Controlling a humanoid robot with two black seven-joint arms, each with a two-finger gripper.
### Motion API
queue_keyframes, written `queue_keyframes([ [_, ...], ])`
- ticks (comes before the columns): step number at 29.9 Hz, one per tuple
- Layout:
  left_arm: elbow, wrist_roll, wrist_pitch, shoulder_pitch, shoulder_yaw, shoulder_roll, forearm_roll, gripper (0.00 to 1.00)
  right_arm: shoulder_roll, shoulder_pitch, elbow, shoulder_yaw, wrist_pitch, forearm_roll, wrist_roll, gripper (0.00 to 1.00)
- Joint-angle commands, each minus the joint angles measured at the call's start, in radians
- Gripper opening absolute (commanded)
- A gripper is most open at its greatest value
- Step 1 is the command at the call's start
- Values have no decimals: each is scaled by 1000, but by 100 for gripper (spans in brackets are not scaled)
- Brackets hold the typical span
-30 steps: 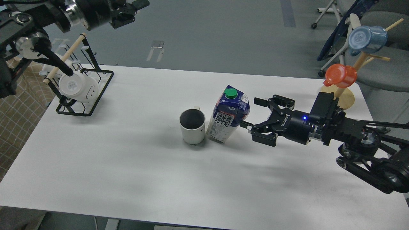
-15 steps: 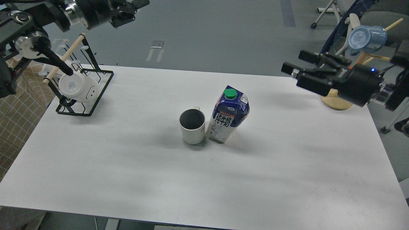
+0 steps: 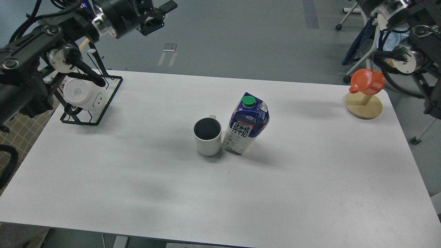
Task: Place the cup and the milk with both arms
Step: 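Open the right gripper and withdraw the right arm from the carton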
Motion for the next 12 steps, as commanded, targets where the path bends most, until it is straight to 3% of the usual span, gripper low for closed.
queue_keyframes([
  [1, 174, -3, 0, 15, -80, -113, -13, 99, 153, 20, -187, 31, 12, 72, 0, 100],
  [6, 282, -3, 0, 17, -85, -174, -37, 99, 209, 0, -221, 62, 22, 112, 0, 100],
  [12, 296, -3, 0, 15, -78, -206, -97, 99, 217, -21, -204, 65, 25, 123, 0, 100],
])
